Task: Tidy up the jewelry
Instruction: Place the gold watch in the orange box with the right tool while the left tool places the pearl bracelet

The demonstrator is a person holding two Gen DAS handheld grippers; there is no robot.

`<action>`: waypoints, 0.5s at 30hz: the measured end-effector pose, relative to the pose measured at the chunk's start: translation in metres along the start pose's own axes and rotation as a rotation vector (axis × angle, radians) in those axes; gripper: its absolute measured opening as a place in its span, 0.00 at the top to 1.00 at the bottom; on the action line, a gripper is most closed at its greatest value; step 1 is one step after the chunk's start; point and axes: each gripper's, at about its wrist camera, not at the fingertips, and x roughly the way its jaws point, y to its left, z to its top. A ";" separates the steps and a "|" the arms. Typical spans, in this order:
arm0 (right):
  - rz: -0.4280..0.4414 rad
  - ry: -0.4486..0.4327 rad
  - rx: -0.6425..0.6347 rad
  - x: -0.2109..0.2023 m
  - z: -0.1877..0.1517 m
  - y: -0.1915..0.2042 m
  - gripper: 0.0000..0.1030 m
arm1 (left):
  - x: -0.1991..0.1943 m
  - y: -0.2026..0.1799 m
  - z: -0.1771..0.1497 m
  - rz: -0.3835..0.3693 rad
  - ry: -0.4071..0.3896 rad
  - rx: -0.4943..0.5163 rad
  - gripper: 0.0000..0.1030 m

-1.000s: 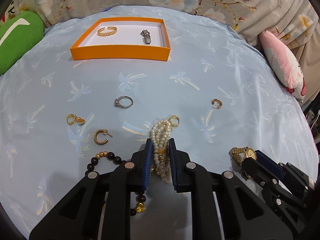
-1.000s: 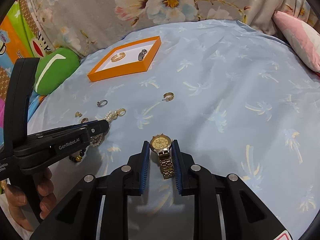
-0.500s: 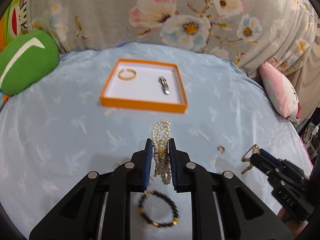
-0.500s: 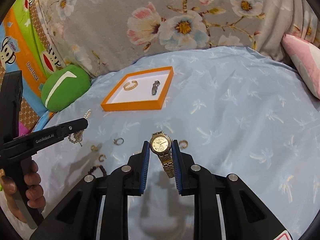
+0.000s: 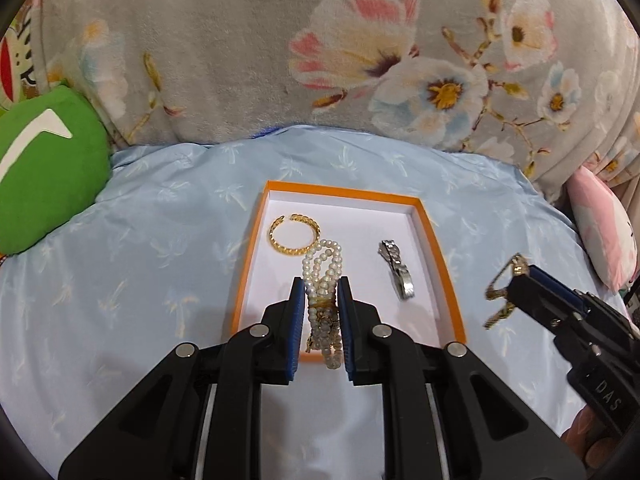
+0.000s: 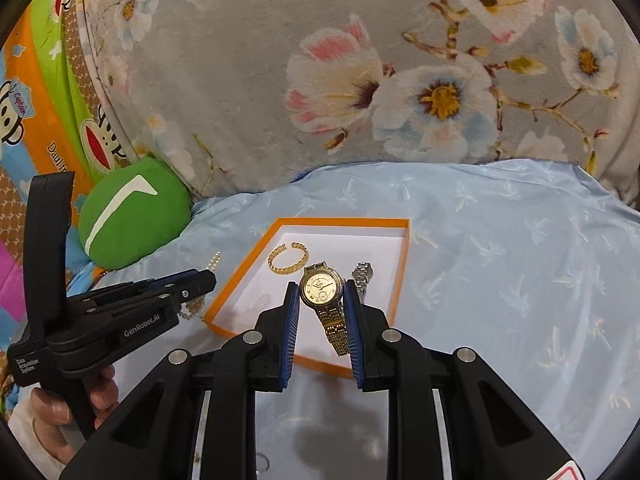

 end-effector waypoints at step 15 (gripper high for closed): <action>-0.025 0.131 0.041 0.102 -0.013 -0.015 0.78 | 0.083 0.012 -0.001 0.022 0.061 -0.021 0.65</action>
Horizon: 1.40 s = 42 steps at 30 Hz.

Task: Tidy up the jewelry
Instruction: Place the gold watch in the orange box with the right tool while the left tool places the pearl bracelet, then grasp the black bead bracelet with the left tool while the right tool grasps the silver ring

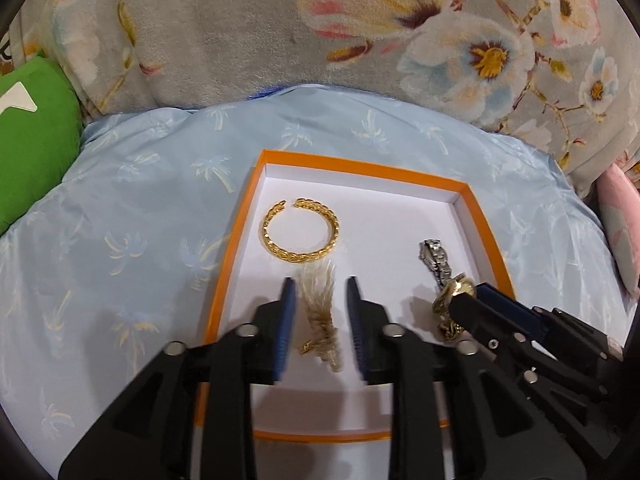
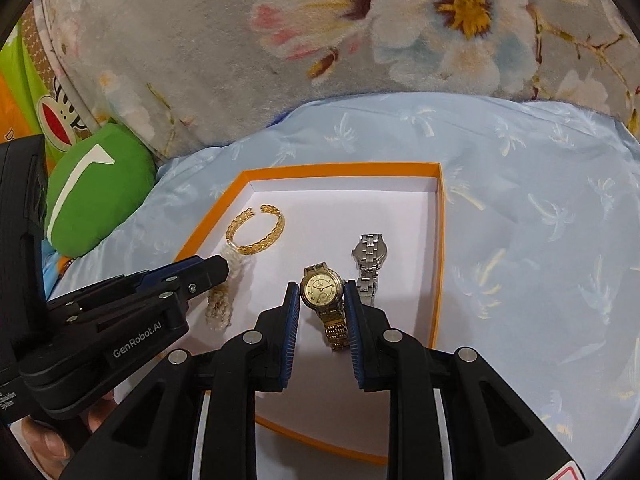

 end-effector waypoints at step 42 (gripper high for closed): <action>-0.079 0.045 0.041 -0.222 -0.216 0.005 0.71 | -0.171 -0.032 -0.213 0.035 0.126 -0.017 0.50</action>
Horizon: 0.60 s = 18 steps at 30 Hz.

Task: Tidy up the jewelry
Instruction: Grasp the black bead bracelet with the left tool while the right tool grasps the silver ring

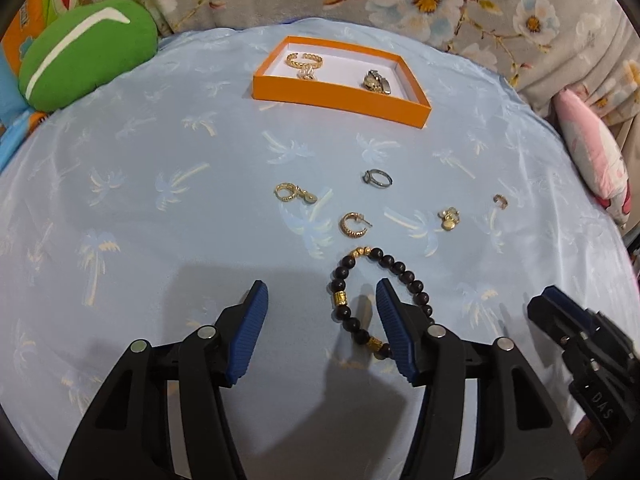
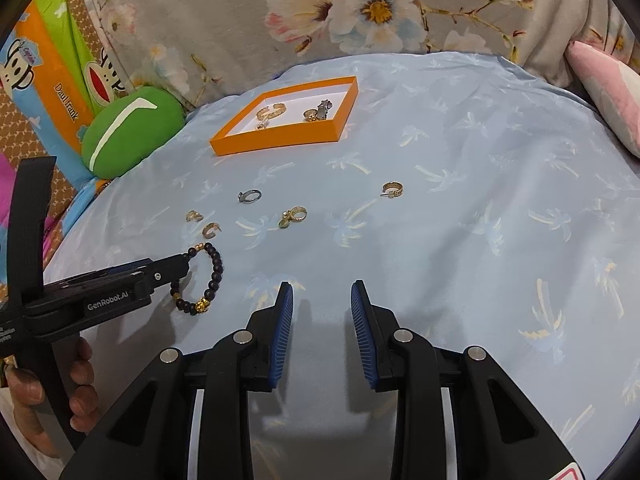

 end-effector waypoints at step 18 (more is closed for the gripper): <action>0.008 0.003 0.057 0.023 0.032 -0.006 0.71 | -0.029 0.030 0.020 -0.026 -0.098 -0.034 0.94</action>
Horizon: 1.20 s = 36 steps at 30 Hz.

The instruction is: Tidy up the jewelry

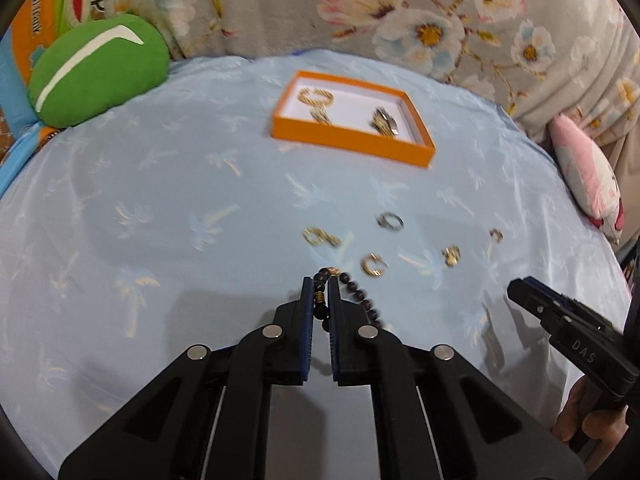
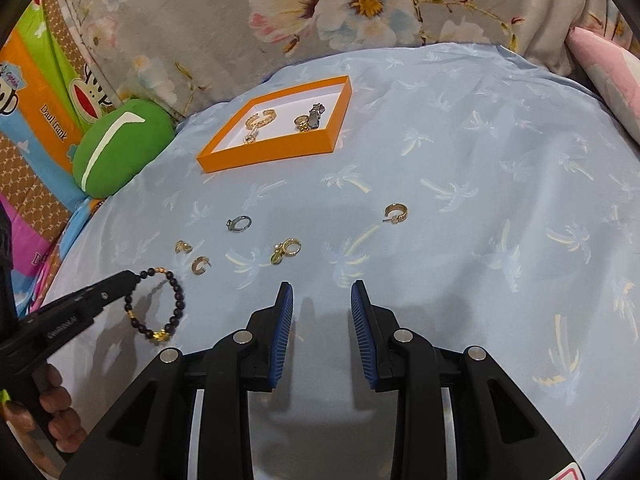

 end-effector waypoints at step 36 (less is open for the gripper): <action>0.027 0.123 -0.232 0.108 0.047 0.098 0.94 | 0.017 0.051 0.001 0.006 0.025 -0.104 0.94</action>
